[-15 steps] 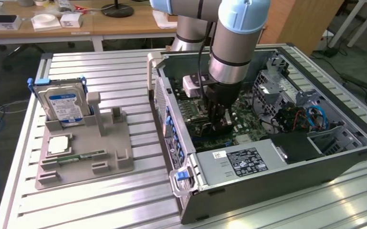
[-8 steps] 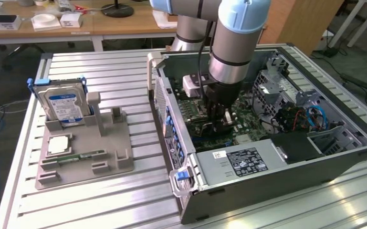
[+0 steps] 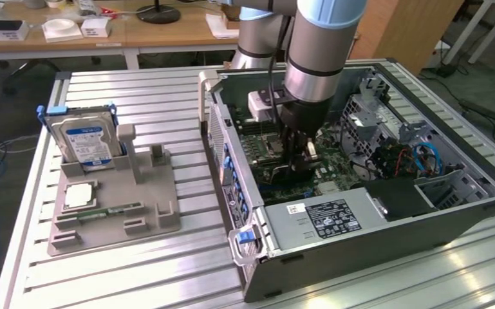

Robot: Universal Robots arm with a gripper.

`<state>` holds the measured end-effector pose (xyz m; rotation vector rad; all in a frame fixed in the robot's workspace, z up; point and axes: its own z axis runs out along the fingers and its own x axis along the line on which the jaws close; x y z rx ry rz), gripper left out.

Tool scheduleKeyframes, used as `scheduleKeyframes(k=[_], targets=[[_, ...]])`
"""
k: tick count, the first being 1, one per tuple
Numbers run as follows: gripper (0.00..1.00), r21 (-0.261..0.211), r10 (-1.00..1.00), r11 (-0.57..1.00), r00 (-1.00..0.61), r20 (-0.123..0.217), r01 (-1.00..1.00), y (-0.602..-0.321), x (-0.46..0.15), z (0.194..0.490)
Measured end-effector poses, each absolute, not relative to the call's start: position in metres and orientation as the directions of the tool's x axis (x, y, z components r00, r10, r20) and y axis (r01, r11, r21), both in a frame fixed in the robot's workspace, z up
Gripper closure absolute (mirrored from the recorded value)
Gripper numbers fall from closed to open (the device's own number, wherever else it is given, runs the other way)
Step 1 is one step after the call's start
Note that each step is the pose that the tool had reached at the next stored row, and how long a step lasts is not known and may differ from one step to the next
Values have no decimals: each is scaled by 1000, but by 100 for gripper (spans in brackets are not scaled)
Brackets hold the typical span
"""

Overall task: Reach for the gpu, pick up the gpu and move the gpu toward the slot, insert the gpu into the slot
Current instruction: 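Insert the gpu into the slot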

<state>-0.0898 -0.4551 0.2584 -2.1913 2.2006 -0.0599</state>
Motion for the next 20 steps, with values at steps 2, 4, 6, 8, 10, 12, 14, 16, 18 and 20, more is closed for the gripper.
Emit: scheduleKeyframes(k=[2,4,6,8,10,12,14,16,18,20], targets=[[61,-55,-1000,4,-4,2,-998,-455,-90,264],[61,-58,-1000,4,-4,2,-998,-455,-90,270],[62,-62,-1000,4,-4,2,-998,-455,-90,271],[69,-62,-1000,4,-4,2,-998,-455,-90,271],[75,-62,-1000,4,-4,2,-998,-455,-90,271],[86,-62,-1000,4,-4,2,-998,-455,-90,271],[90,-62,-1000,4,-4,2,-998,-455,-90,271],[90,-62,-1000,4,-4,2,-998,-455,-90,271],[90,-62,-1000,4,-4,2,-998,-455,-90,271],[90,-62,-1000,4,-4,2,-998,-455,-90,271]])
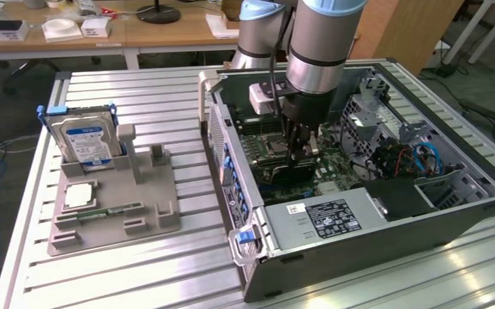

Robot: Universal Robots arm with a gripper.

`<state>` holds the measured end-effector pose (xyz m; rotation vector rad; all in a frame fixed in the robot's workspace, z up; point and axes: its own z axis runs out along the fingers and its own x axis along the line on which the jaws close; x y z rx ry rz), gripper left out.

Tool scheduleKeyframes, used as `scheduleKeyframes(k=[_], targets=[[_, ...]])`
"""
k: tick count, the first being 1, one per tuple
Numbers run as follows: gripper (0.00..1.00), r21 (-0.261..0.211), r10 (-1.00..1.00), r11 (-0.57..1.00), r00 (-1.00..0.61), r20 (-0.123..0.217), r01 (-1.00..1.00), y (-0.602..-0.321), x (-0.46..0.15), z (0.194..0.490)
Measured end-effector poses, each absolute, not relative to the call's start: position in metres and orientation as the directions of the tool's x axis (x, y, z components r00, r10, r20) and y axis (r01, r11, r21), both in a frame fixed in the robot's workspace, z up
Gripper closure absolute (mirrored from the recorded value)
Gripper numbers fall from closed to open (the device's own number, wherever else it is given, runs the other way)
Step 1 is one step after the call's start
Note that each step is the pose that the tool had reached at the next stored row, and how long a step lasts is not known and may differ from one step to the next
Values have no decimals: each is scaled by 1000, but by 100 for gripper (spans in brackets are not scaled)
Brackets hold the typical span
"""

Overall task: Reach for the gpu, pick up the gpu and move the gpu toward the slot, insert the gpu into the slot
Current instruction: 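Insert the gpu into the slot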

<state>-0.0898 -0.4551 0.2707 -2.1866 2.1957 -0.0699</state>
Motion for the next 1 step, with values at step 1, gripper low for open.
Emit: scheduleKeyframes(k=[1], targets=[[90,-62,-1000,4,-4,2,-998,-455,-90,271]])
